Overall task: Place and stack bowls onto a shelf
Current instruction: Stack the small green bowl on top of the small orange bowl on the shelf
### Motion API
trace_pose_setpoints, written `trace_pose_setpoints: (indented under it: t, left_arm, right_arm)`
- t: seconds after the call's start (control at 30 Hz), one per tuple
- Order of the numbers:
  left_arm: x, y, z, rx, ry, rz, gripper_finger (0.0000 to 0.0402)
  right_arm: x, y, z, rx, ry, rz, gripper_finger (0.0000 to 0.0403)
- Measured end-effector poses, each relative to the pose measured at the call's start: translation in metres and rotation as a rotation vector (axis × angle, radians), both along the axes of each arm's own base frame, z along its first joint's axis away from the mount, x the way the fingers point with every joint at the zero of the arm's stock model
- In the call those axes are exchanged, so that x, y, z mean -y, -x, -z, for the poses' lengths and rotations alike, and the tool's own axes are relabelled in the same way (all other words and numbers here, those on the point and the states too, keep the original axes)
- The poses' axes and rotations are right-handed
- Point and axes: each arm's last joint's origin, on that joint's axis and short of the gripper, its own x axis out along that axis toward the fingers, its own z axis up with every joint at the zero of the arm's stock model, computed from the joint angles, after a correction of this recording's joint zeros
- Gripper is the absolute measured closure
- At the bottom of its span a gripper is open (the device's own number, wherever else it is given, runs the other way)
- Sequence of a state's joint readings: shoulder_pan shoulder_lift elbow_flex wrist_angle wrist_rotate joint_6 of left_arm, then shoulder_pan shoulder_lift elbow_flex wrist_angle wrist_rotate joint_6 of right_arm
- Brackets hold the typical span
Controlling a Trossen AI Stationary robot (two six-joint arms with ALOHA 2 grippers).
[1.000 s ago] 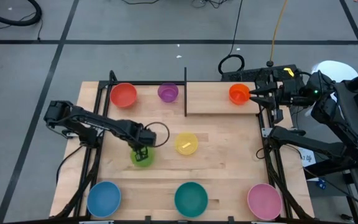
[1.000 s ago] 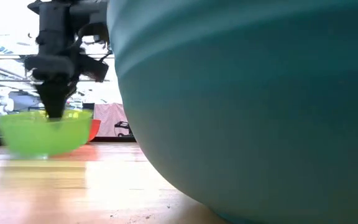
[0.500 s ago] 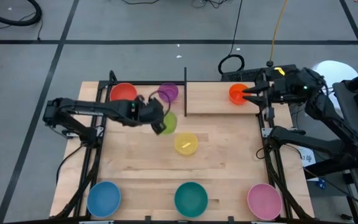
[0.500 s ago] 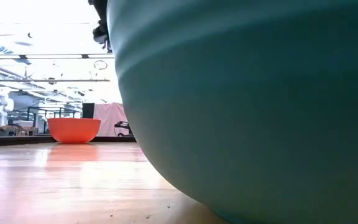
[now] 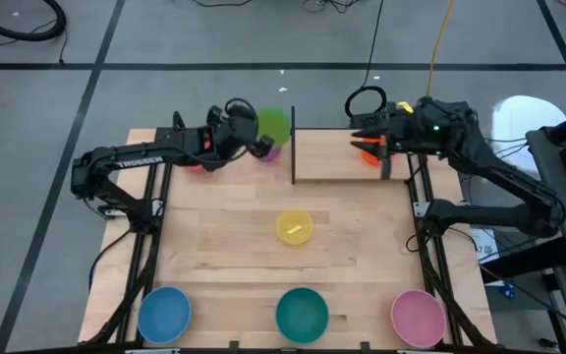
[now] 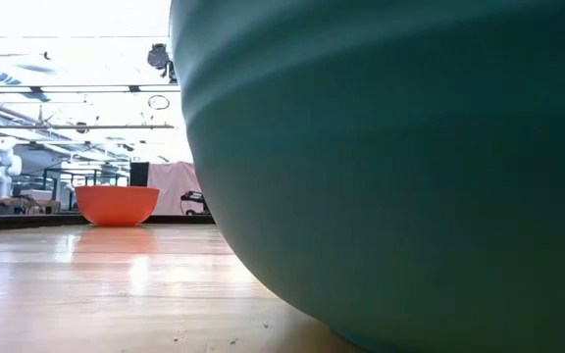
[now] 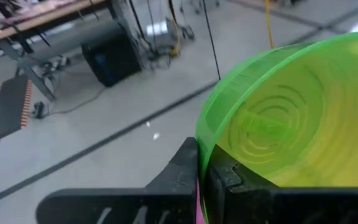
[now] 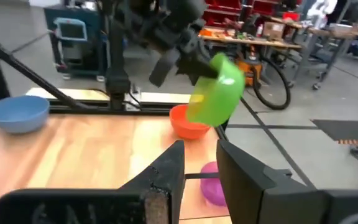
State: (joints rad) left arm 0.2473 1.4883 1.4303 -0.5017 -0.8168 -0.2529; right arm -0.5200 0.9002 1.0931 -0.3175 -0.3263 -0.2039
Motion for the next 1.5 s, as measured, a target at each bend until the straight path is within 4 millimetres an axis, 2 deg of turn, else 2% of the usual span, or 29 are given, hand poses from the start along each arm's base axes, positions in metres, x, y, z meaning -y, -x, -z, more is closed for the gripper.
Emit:
trace_pose_setpoints:
  t: [0.23,0.37,0.57,0.8,0.93,1.13,1.3,1.5]
  left_arm:
    - [-0.019,-0.001,-0.014,0.129,-0.071,-0.038,0.0399]
    - [-0.021,-0.002,-0.020,0.163,-0.102,-0.033,0.0399]
    - [-0.021,-0.003,-0.023,0.193,-0.116,-0.032,0.0399]
    - [-0.021,-0.003,-0.023,0.191,-0.120,-0.029,0.0399]
    - [-0.021,-0.003,-0.023,0.191,-0.119,-0.026,0.0399]
    - [-0.021,-0.004,-0.023,0.174,-0.125,-0.016,0.0399]
    - [-0.019,-0.005,-0.022,0.176,-0.119,-0.001,0.0399]
    - [-0.013,-0.007,-0.022,0.162,-0.119,0.034,0.0399]
  right_arm:
    - [0.009,-0.039,0.006,0.017,0.112,0.157,0.0316]
    - [0.017,-0.063,0.013,0.039,0.159,0.230,0.0316]
    - [0.024,-0.096,0.022,0.125,0.186,0.237,0.0316]
    - [0.027,-0.126,0.035,0.209,0.207,0.265,0.0316]
    - [0.028,-0.136,0.041,0.217,0.246,0.345,0.0316]
    - [0.029,-0.145,0.047,0.249,0.242,0.346,0.0316]
    - [0.031,-0.149,0.049,0.271,0.246,0.359,0.0316]
    - [0.035,-0.149,0.052,0.245,0.279,0.492,0.0316]
